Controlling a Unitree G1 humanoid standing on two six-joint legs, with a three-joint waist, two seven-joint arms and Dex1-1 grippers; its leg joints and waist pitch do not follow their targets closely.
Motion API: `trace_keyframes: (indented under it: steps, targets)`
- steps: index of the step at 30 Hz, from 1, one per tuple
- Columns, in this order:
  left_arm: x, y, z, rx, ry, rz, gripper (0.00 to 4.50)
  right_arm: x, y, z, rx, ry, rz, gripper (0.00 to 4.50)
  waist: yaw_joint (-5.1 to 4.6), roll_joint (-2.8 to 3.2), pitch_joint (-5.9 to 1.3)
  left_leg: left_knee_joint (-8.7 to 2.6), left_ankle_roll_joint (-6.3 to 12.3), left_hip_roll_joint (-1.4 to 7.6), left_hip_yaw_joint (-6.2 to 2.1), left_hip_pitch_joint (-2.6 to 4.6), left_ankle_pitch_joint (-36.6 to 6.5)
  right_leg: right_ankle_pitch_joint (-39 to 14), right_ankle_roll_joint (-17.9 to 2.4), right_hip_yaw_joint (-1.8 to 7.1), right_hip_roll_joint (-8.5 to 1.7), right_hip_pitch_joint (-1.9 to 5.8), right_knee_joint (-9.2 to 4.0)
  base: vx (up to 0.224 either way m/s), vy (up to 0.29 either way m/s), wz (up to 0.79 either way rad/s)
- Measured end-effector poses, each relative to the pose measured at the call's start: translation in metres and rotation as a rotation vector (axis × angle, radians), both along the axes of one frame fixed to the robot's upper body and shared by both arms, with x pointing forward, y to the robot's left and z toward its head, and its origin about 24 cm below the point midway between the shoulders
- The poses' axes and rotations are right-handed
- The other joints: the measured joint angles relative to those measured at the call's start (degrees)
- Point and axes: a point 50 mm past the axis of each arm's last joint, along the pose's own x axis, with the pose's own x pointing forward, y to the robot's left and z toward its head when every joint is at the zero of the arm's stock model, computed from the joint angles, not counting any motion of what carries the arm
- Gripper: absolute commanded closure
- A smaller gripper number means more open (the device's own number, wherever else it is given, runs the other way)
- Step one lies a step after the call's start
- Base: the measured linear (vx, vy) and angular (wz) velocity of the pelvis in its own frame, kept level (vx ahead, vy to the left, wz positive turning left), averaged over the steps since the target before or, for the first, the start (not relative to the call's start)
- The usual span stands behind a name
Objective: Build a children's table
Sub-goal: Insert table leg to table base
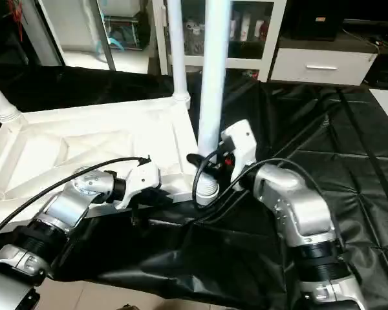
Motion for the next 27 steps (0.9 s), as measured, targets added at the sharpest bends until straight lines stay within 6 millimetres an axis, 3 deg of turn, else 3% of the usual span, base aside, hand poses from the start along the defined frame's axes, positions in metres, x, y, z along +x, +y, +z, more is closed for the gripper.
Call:
trace_keyframes:
  steps: [14, 20, 27]
  targets:
    - [-0.001, 0.006, 0.000, 0.007, 0.008, 0.020, 4.50, 0.011, 0.004, -0.009, 0.047, 0.037, 0.003, 2.65, -0.50, -0.43, -0.07, 0.01, -0.01, 0.02, 0.01, 0.06, 0.0, 0.0, -0.1, 0.00, 0.01, 0.02, 0.03, 0.000, 0.000, 0.00]
    - [-0.002, 0.006, 0.001, 0.006, 0.012, 0.026, 4.50, 0.017, -0.001, -0.019, 0.190, 0.105, -0.093, 2.65, -0.48, -0.49, -0.08, 0.01, -0.01, 0.02, 0.01, 0.05, 0.0, 0.0, -0.1, 0.00, 0.01, 0.03, 0.01, 0.000, 0.000, 0.00]
    - [-0.002, 0.004, 0.001, -0.009, 0.026, 0.038, 4.50, 0.009, -0.008, -0.023, 0.230, 0.097, -0.123, 2.66, -0.19, -0.47, -0.11, 0.00, 0.00, 0.01, 0.04, 0.06, 0.0, 0.0, -0.1, 0.02, 0.01, 0.03, 0.00, 0.000, 0.000, 0.00]
